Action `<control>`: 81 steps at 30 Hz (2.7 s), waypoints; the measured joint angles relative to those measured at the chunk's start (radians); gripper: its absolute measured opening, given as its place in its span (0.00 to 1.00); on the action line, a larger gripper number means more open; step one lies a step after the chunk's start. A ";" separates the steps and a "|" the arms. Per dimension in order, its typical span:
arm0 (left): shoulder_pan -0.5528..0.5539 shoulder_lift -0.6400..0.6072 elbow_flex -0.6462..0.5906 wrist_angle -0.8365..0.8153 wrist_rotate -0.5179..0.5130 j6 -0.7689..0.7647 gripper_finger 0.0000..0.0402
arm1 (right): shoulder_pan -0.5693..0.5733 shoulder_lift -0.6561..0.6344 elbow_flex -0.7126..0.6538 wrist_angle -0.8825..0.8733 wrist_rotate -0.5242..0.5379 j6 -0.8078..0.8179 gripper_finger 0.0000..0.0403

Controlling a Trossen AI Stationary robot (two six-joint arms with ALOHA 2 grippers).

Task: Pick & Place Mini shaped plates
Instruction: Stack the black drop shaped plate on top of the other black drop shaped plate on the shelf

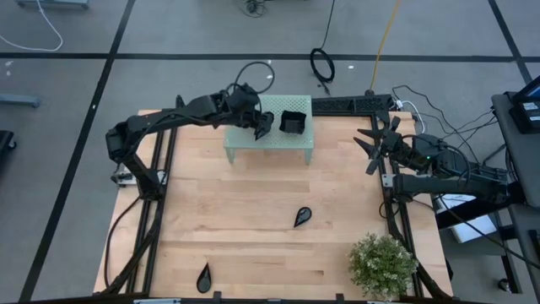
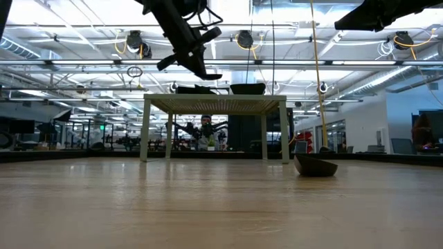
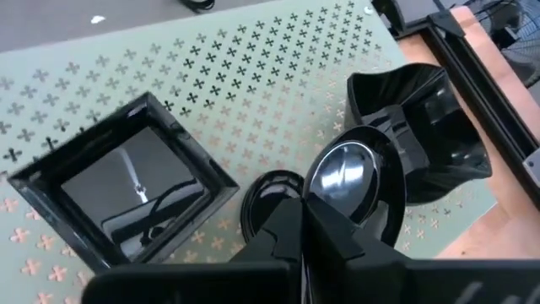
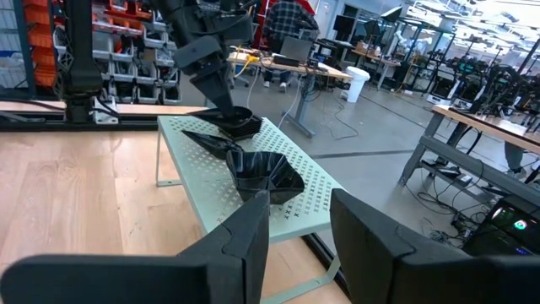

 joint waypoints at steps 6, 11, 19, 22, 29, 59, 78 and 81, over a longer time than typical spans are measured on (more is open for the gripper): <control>-0.009 0.000 0.000 -0.044 -0.001 -0.055 0.03 | 0.000 0.000 0.000 0.000 0.000 0.000 0.29; -0.024 0.025 0.000 -0.058 -0.026 -0.094 0.01 | 0.000 0.000 0.000 0.000 0.000 0.000 0.29; -0.027 0.070 0.000 -0.048 -0.020 -0.115 0.03 | 0.000 0.000 0.000 0.000 0.000 0.000 0.29; -0.025 0.071 0.000 -0.045 -0.019 -0.115 0.01 | 0.000 0.000 0.000 0.000 0.000 0.000 0.29; -0.026 0.071 0.000 -0.047 -0.041 -0.115 0.05 | 0.000 0.000 0.000 0.000 0.000 0.000 0.29; -0.160 -0.037 0.000 0.062 -0.038 0.308 0.36 | 0.000 0.000 0.000 0.000 0.000 0.000 0.29; -0.588 0.210 0.000 0.295 -0.219 -0.049 0.36 | 0.000 0.000 0.000 0.000 0.000 0.000 0.29; -0.636 0.279 -0.001 0.324 -0.203 -0.099 0.36 | 0.000 0.000 0.000 0.000 0.000 0.000 0.29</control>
